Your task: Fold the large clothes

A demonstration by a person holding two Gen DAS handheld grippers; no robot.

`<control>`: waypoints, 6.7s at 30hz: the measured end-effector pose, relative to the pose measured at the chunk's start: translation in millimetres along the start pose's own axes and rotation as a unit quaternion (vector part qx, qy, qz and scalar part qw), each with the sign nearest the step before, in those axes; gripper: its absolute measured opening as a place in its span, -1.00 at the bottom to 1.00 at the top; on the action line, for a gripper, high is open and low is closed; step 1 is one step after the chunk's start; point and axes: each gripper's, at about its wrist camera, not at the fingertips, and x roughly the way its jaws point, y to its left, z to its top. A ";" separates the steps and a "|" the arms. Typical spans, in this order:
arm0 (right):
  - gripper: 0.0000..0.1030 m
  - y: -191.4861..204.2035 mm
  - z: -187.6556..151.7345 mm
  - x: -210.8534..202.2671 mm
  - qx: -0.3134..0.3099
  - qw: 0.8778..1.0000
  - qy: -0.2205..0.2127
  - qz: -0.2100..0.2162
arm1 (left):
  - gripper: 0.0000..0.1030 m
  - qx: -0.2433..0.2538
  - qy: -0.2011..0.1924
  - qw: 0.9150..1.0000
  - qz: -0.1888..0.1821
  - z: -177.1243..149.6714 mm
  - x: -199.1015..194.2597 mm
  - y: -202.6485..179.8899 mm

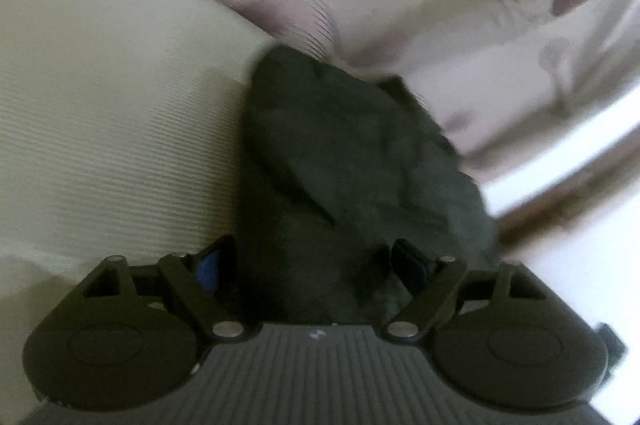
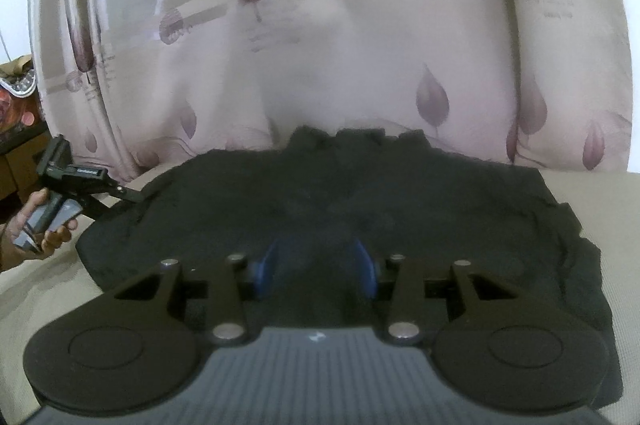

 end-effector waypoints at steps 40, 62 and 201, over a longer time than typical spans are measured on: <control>0.48 -166.1 16.4 19.9 0.151 0.977 0.045 -0.142 | -0.70 -0.099 -0.095 0.990 -0.019 -102.6 -49.2 -35.7; -0.59 -130.7 -79.2 -53.6 0.237 0.960 0.141 -0.044 | -0.70 -0.113 -0.101 0.988 -0.020 -138.2 -92.8 -19.2; -0.91 -77.2 30.0 -160.0 0.121 0.991 -0.056 0.021 | 1.00 0.154 -0.270 0.948 -0.064 -258.1 -4.2 -258.8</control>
